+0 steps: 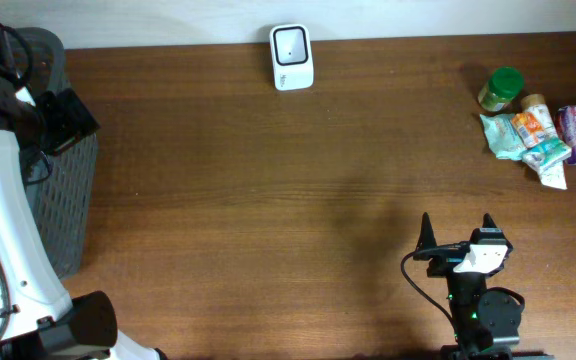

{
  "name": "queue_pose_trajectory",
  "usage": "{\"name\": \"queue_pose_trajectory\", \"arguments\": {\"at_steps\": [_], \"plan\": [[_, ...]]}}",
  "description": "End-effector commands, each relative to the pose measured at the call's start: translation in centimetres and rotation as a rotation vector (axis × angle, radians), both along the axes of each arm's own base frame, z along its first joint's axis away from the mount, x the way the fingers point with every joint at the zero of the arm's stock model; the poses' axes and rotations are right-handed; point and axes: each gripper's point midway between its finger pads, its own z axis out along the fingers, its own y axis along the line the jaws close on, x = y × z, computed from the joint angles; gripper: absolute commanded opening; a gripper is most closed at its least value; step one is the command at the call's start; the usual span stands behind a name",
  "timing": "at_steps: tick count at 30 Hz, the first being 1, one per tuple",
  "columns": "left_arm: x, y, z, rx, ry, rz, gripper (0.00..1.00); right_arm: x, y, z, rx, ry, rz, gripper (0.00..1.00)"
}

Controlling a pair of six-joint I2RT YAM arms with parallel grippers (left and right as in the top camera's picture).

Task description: Scan the item barcode

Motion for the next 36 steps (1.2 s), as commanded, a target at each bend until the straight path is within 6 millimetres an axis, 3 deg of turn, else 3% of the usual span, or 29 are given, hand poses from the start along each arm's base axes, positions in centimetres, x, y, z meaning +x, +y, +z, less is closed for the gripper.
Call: {"name": "queue_pose_trajectory", "arguments": {"at_steps": [1,9,14,17,21,24,26,30,36], "plan": [[-0.5,0.1,0.6,0.007,-0.018,0.019,0.99,0.0,-0.2,-0.3,0.008,0.003,-0.009,0.99],[-0.5,0.1,0.7,0.008,-0.02,0.019,0.99,0.0,-0.2,-0.3,0.008,0.002,-0.009,0.99],[-1.9,-0.7,2.1,0.024,-0.09,0.004,0.99,0.0,-0.2,-0.3,0.008,0.002,-0.009,0.99],[-1.0,-3.5,0.9,0.069,-0.179,-0.189,0.99,0.0,-0.2,-0.3,0.008,0.002,-0.009,0.98],[-0.2,-9.3,-1.3,0.071,-0.355,-0.478,0.99,0.0,-0.2,-0.3,0.008,0.002,-0.009,0.98],[-1.3,-12.6,-1.7,0.112,-0.529,-0.616,0.99,0.0,-0.2,-0.3,0.008,0.002,-0.009,0.99],[-3.9,-14.0,-2.2,0.137,-0.678,-0.657,0.99,0.0,-0.2,-0.3,0.008,0.002,-0.009,0.99],[-7.4,-13.8,-4.7,0.165,-0.769,-0.653,0.99,0.0,-0.2,-0.3,0.008,0.002,-0.009,0.99],[-8.7,-12.5,-7.8,0.203,-0.727,-0.61,0.99,0.0,-0.2,-0.3,0.008,0.002,-0.009,0.99]]}}
